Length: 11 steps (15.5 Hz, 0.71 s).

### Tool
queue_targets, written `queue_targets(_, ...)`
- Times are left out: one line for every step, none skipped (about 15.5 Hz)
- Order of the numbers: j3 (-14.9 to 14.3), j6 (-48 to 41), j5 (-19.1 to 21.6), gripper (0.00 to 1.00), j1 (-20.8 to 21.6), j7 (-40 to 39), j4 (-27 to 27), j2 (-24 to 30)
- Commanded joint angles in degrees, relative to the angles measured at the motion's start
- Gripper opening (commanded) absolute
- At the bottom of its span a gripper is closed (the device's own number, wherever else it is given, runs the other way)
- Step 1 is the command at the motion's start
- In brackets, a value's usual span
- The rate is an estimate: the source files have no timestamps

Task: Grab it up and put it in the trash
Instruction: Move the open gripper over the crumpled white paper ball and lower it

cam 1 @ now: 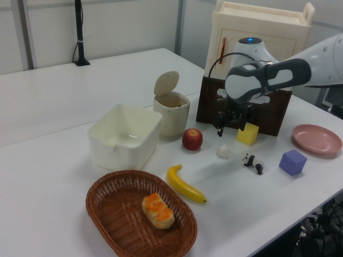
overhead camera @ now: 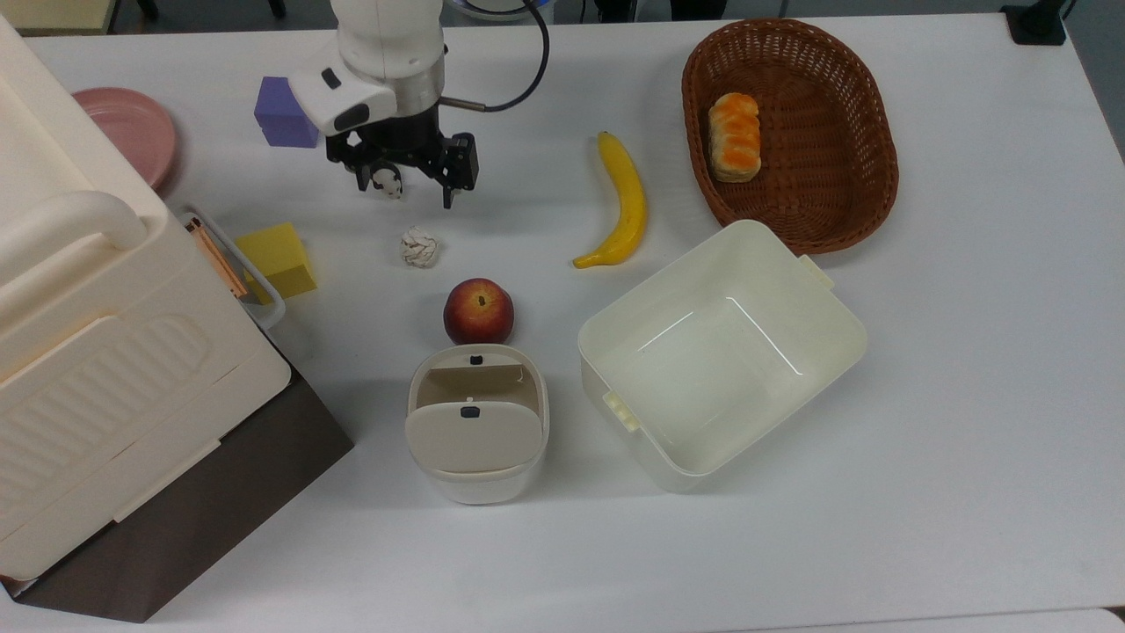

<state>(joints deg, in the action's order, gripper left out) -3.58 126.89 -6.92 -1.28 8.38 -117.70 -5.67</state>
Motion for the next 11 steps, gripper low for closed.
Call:
queue_targets(-0.3,3.0,-1.2,1.0,0.2,0.8,-0.2,-2.6)
queue_targets(-0.4,4.1,-1.3,1.0,0.2,0.7,-0.2,-3.3)
queue_targets(-0.4,4.4,-1.3,1.0,0.2,0.7,-0.2,-3.9)
queue_targets(-0.4,4.5,-2.0,1.0,0.1,0.7,-0.2,-4.3)
queue_targets(-0.4,5.1,-2.7,1.0,0.1,0.8,-0.1,-5.0)
queue_targets(-0.4,5.7,-2.8,1.0,0.1,0.8,0.0,-5.4)
queue_targets(-0.4,5.9,-2.9,1.0,-0.4,0.8,0.1,-5.8)
queue_targets(-0.4,6.0,-3.0,1.0,-0.6,0.8,0.1,-5.9)
queue_targets(-0.5,6.1,-3.2,1.0,-0.6,0.8,0.2,-6.5)
queue_targets(-0.5,6.1,-3.6,1.0,-0.6,0.8,0.3,-7.1)
queue_targets(-0.5,6.3,-4.3,1.0,-0.7,0.8,0.3,-7.5)
